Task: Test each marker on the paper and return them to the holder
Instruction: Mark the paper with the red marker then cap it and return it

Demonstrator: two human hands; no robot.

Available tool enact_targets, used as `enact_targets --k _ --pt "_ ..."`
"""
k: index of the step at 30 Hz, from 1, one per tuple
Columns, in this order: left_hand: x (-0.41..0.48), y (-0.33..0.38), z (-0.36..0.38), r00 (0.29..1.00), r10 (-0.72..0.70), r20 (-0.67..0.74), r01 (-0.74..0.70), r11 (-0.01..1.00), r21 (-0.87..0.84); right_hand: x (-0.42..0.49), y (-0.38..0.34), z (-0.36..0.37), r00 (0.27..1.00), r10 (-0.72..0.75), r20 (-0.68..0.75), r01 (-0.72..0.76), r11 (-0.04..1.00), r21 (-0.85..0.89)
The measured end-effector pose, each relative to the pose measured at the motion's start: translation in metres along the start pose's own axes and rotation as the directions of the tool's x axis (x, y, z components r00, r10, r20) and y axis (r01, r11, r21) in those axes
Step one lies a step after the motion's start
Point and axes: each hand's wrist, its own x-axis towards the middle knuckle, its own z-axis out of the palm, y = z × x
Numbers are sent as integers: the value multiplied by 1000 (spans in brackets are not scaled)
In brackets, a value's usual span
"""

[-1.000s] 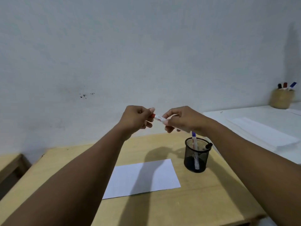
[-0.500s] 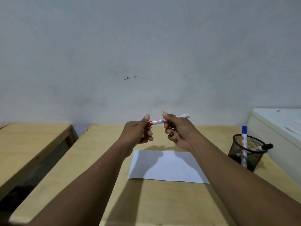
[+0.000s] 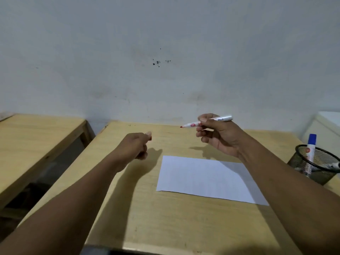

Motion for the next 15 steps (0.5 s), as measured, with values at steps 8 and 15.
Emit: enact_targets --k 8,15 --pt "12 -23 2 976 102 191 -216 517 828 14 58 41 990 -61 -130 23 961 -275" --pt "19 -26 12 978 101 185 -211 441 873 24 94 57 962 -129 -241 45 944 -326"
